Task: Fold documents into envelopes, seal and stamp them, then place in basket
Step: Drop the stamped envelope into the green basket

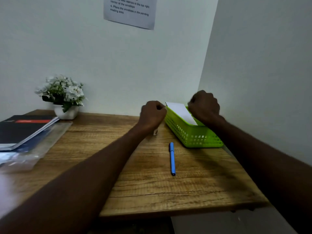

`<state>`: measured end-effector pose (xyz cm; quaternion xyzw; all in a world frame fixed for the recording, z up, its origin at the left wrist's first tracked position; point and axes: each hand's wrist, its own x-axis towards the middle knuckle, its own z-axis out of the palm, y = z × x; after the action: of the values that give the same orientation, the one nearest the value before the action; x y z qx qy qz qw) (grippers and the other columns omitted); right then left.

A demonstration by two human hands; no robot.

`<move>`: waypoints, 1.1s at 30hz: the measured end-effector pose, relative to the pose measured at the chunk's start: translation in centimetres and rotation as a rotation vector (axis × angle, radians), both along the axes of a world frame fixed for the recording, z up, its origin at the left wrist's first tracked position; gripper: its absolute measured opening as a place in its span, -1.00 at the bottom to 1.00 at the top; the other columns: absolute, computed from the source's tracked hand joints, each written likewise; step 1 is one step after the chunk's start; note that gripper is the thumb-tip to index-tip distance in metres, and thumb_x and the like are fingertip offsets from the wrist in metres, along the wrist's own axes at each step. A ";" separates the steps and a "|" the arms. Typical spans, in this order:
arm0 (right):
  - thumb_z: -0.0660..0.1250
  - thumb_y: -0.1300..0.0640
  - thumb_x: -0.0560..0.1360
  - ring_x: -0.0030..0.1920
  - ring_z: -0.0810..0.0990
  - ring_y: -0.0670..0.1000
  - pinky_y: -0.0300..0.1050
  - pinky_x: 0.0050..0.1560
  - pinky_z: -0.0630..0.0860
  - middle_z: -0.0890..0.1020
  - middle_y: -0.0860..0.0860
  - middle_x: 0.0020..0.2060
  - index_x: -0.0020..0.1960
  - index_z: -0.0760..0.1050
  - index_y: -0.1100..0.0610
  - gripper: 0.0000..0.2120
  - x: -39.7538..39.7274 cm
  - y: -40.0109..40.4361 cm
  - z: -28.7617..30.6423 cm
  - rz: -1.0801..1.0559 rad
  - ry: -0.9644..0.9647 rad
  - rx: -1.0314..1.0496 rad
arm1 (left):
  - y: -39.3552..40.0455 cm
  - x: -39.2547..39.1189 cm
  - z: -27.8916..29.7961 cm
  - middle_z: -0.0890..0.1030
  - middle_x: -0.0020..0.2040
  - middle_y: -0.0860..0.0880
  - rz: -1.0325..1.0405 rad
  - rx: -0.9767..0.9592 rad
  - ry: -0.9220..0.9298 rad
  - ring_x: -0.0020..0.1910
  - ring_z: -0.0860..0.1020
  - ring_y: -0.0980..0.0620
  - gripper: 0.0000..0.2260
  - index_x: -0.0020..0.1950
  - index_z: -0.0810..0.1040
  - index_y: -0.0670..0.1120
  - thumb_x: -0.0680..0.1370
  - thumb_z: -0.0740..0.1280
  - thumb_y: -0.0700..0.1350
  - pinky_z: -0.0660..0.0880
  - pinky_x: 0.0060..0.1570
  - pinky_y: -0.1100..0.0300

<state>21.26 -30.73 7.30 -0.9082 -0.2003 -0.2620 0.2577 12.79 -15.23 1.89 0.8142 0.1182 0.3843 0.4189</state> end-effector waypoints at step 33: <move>0.40 0.13 0.30 -0.16 0.56 0.19 -0.15 -0.23 0.37 0.53 0.13 -0.27 -0.25 0.48 0.16 -0.87 -9.5 5.8 -4.8 0.180 0.009 -0.230 | 13.5 -11.2 -5.7 0.58 0.28 -0.08 0.098 0.579 0.611 0.19 0.55 -0.08 -0.41 0.37 0.53 -0.06 0.59 0.22 0.37 0.53 0.17 -0.02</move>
<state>11.75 -24.89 2.54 -0.9113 -0.3085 -0.2092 0.1751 1.63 -1.77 -3.81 0.9681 0.1629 0.1620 0.0997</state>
